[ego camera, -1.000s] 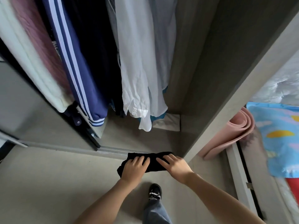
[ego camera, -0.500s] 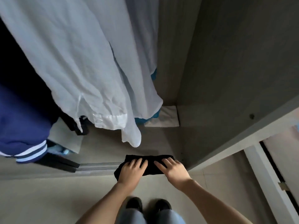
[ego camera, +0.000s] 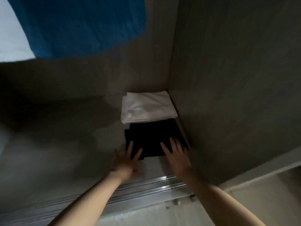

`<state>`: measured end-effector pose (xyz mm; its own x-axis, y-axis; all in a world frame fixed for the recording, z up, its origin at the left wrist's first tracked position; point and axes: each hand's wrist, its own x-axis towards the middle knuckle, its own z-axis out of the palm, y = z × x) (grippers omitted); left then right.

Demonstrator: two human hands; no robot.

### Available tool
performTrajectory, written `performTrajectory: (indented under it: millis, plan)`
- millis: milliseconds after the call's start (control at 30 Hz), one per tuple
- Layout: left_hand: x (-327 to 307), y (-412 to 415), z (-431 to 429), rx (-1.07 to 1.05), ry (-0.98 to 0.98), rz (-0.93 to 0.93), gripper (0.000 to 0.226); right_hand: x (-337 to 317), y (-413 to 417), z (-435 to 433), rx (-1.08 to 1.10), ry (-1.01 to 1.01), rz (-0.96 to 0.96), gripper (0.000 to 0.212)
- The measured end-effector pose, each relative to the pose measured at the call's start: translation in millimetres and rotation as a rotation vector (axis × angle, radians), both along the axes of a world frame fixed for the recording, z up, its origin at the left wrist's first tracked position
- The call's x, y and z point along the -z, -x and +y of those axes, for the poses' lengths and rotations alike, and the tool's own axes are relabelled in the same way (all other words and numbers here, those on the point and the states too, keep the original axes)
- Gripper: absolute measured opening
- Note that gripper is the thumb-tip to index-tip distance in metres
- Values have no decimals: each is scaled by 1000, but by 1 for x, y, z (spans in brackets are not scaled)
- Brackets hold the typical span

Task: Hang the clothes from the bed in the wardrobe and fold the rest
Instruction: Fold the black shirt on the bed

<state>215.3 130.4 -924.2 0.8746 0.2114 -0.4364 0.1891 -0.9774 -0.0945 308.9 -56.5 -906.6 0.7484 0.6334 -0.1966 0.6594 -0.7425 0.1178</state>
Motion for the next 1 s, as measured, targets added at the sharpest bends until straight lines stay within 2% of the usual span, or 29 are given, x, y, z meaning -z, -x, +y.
performTrajectory:
  millis: [67, 167, 433, 600, 800, 967, 1000]
  plan:
    - [28, 4, 2, -66, 79, 19, 82, 28, 0, 0, -9, 42, 132, 75]
    - [38, 4, 2, -115, 169, 23, 82, 45, 2, 11, 2, -1, 159, 69]
    - [41, -25, -4, -69, 233, -4, 87, 53, -20, 15, 59, 60, 193, 64]
    - [24, -38, -5, -56, 200, 48, 79, 35, -32, 6, 46, 65, 258, 69]
    - [-79, 19, -28, -141, 250, 43, 70, -68, 18, -25, 45, 119, 337, 75]
    - [-247, 40, -97, -225, 509, -173, 60, -233, 53, -58, 96, 40, 408, 66]
    - [-266, 45, -110, -235, 550, -205, 57, -249, 62, -63, 92, 22, 423, 65]
